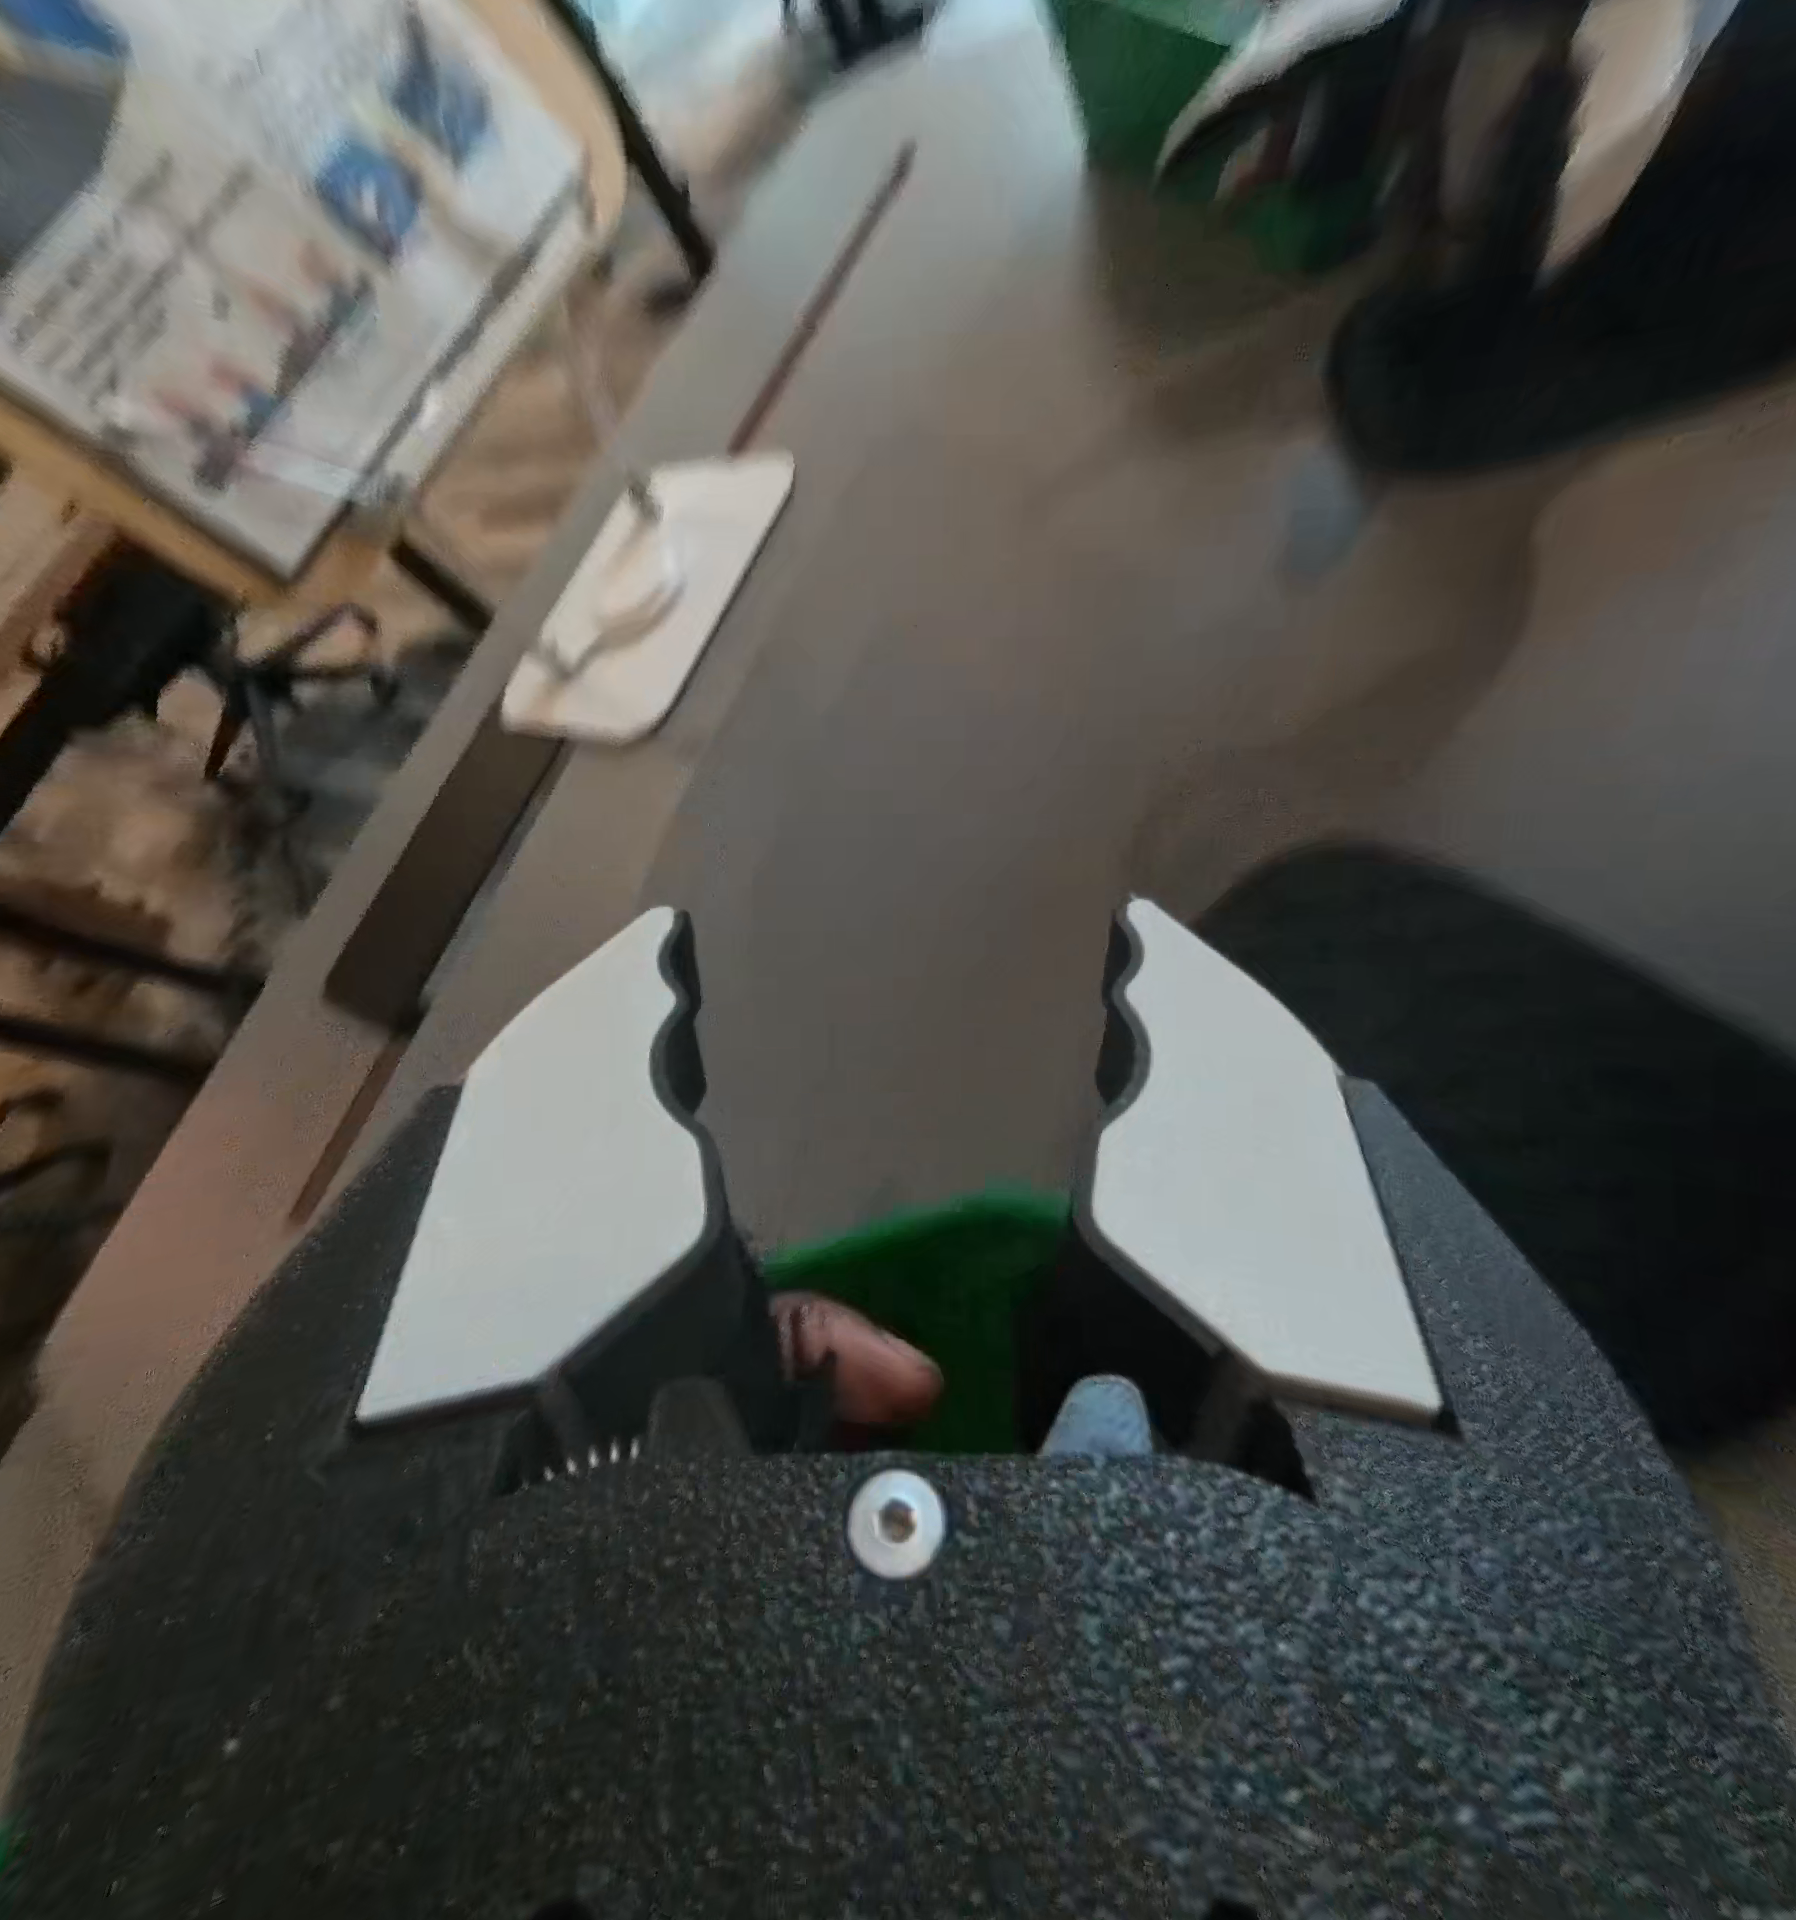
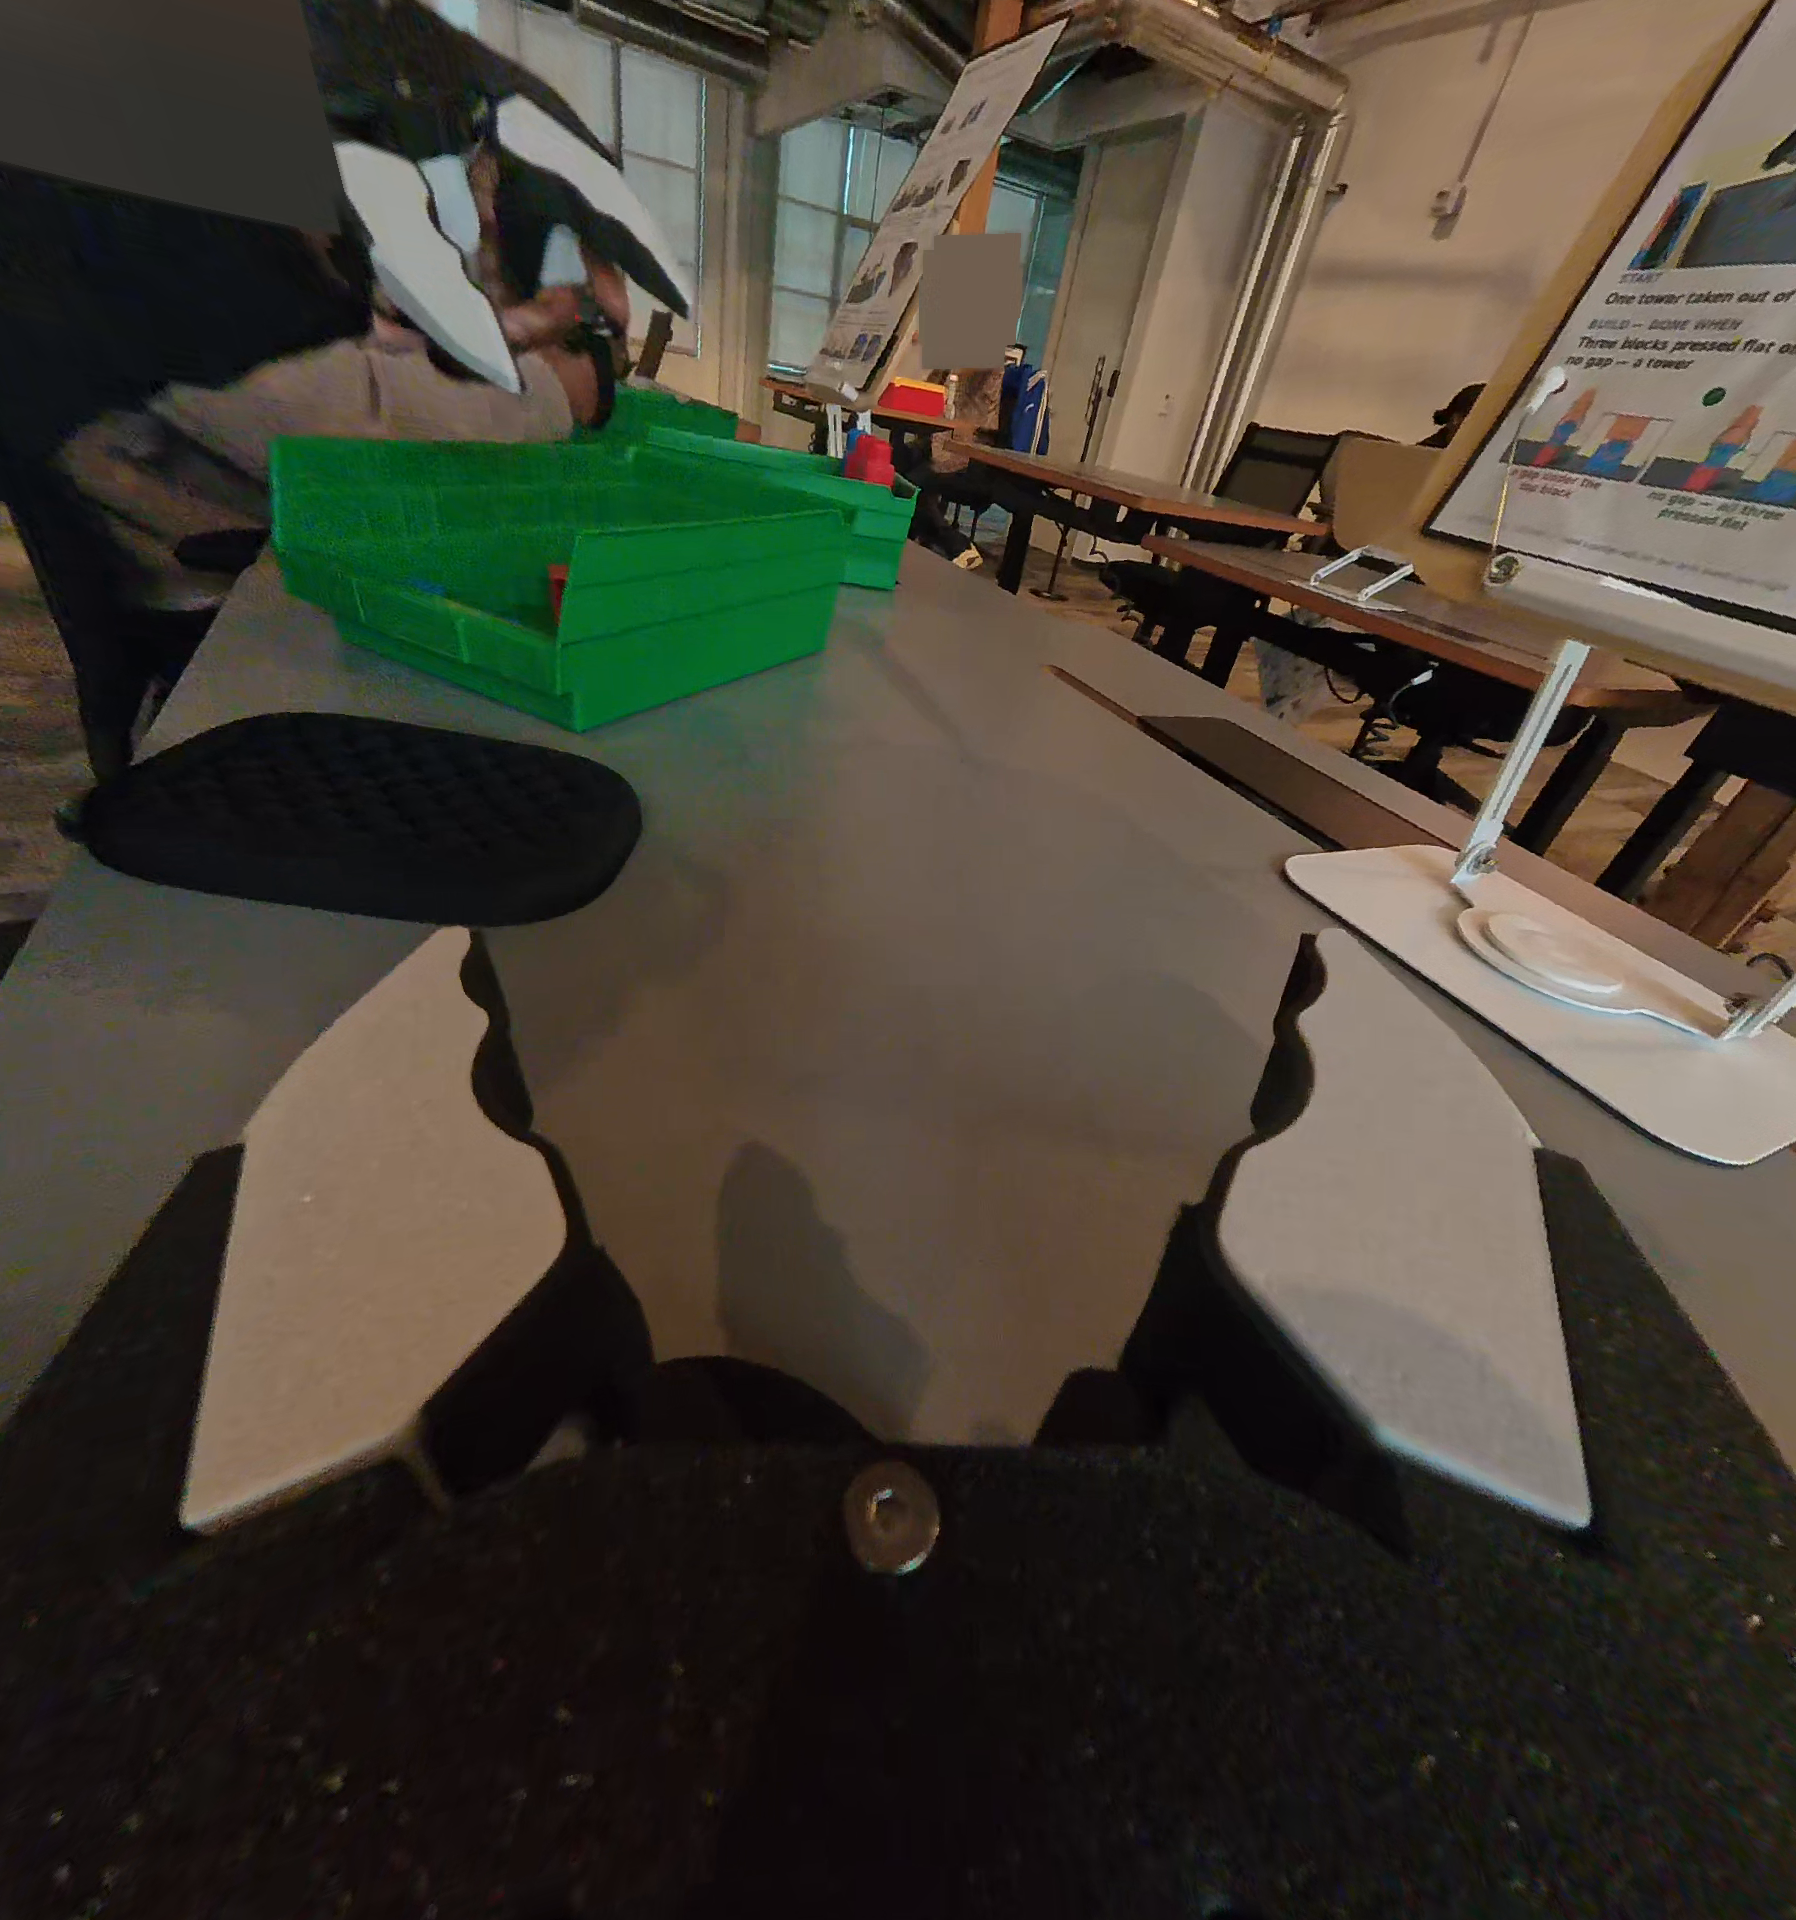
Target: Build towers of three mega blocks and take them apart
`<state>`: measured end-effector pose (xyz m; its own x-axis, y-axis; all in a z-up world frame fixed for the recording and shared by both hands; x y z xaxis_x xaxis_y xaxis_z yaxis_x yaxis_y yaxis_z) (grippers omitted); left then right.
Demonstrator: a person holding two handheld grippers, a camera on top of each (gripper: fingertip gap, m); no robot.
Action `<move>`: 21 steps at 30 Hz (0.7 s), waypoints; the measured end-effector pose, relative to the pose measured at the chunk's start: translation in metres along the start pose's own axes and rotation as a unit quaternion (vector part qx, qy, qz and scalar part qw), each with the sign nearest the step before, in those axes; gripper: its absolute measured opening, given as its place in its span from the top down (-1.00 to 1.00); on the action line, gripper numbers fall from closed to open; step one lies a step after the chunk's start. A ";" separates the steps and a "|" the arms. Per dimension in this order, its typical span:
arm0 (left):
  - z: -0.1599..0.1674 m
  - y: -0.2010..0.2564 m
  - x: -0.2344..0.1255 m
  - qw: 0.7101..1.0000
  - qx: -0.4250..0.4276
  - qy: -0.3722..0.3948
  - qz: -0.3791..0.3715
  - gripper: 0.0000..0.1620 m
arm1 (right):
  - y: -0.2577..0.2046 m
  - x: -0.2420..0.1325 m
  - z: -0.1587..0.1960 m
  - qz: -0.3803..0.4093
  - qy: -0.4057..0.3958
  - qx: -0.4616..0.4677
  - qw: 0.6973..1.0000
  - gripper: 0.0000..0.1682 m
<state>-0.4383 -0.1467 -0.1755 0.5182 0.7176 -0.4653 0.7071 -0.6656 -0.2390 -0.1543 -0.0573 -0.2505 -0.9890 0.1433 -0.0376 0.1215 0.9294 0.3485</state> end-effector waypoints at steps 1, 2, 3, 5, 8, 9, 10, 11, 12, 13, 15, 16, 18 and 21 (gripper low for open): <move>0.012 -0.011 -0.015 0.999 0.007 -0.042 -0.013 0.08 | -0.001 0.001 0.000 -0.002 -0.002 -0.002 1.000 -0.63; 0.024 -0.023 -0.029 0.996 0.010 -0.084 -0.027 0.10 | -0.001 0.001 0.001 -0.004 -0.005 -0.004 1.000 -0.63; 0.038 -0.035 -0.043 0.991 0.013 -0.128 -0.041 0.10 | -0.002 0.002 0.001 -0.004 -0.008 -0.005 1.000 -0.63; 0.067 -0.056 -0.068 0.975 0.022 -0.211 -0.061 0.13 | -0.003 0.002 0.002 -0.007 -0.012 -0.007 1.000 -0.63; 0.109 -0.080 -0.093 0.945 0.050 -0.313 -0.079 0.16 | -0.003 0.003 0.002 -0.008 -0.012 -0.009 1.000 -0.63; 0.123 -0.085 -0.098 0.934 0.067 -0.341 -0.080 0.17 | -0.004 0.003 0.002 -0.008 -0.012 -0.009 1.000 -0.63; 0.136 -0.088 -0.102 0.923 0.084 -0.369 -0.078 0.18 | -0.003 0.002 0.002 -0.009 -0.011 -0.008 1.000 -0.63; 0.149 -0.090 -0.104 0.910 0.097 -0.397 -0.071 0.19 | -0.003 0.002 0.002 -0.010 -0.010 -0.007 1.000 -0.63; 0.163 -0.091 -0.107 0.896 0.107 -0.427 -0.060 0.19 | -0.003 0.002 0.002 -0.010 -0.010 -0.006 1.000 -0.63; 0.175 -0.092 -0.110 0.879 0.117 -0.459 -0.049 0.19 | -0.003 0.002 0.002 -0.010 -0.009 -0.006 1.000 -0.63; 0.195 -0.095 -0.117 0.845 0.135 -0.516 -0.032 0.21 | -0.004 0.002 0.002 -0.011 -0.009 -0.006 1.000 -0.62; 0.202 -0.097 -0.119 0.832 0.141 -0.536 -0.026 0.23 | -0.004 0.002 0.001 -0.012 -0.008 -0.007 1.000 -0.62; 0.211 -0.101 -0.119 0.820 0.141 -0.554 -0.019 0.27 | -0.005 0.002 0.001 -0.014 -0.007 -0.009 1.000 -0.62; 0.220 -0.104 -0.115 0.813 0.134 -0.566 -0.007 0.31 | -0.005 0.001 0.001 -0.013 -0.005 -0.011 1.000 -0.62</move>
<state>-0.6770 -0.2049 -0.2845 -0.3713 0.1783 -0.9112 0.4994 -0.7890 -0.3578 -0.1563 -0.0619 -0.2530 -0.9908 0.1222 -0.0575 0.0927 0.9250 0.3684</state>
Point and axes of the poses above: each gripper's, where its closed fingertips meet, x out along the fingers, z out of its underside, y = z × x across the jaws, the point moved 2 cm from there along -x, back along the fingers, and after that the axes turned 11 degrees about -x, right-handed, at the moved point
